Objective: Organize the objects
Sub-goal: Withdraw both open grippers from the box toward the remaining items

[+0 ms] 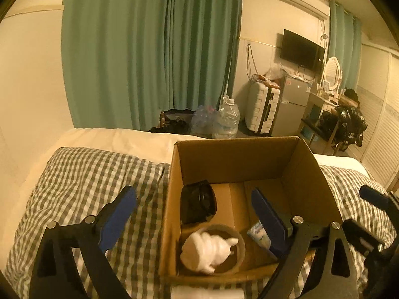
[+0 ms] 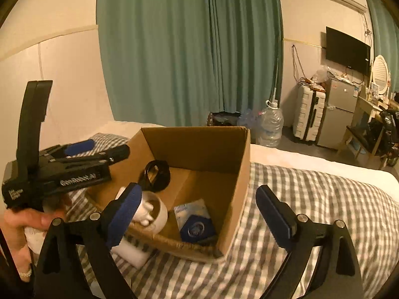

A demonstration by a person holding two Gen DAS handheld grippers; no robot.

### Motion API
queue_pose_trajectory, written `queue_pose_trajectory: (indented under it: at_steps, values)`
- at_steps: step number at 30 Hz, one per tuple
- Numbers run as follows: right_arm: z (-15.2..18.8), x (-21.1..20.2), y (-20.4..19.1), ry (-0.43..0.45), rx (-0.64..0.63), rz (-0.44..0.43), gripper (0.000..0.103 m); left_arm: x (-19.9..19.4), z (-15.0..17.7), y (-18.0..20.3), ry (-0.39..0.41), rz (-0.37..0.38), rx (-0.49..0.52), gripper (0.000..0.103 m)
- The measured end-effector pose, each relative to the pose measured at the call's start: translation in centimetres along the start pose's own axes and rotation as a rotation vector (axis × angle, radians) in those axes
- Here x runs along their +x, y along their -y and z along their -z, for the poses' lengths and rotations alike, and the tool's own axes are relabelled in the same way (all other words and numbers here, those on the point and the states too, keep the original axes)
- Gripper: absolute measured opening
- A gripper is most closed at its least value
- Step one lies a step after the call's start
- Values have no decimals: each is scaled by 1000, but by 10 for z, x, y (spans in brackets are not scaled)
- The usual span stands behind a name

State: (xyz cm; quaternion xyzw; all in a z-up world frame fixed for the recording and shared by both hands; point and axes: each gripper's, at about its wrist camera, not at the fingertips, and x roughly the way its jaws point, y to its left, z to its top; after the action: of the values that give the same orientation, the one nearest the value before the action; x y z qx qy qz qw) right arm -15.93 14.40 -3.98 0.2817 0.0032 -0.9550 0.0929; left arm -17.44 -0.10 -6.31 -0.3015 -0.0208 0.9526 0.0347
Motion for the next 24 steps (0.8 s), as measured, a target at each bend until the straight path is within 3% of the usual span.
queue_pose_trajectory:
  at_steps: [7, 24]
  values:
    - [-2, -38, -3, 50, 29, 3, 100, -45, -1, -2, 59, 1, 11, 101]
    - [4, -109, -11, 95, 57, 31, 101, -142, 8, 2, 131, -27, 56, 102]
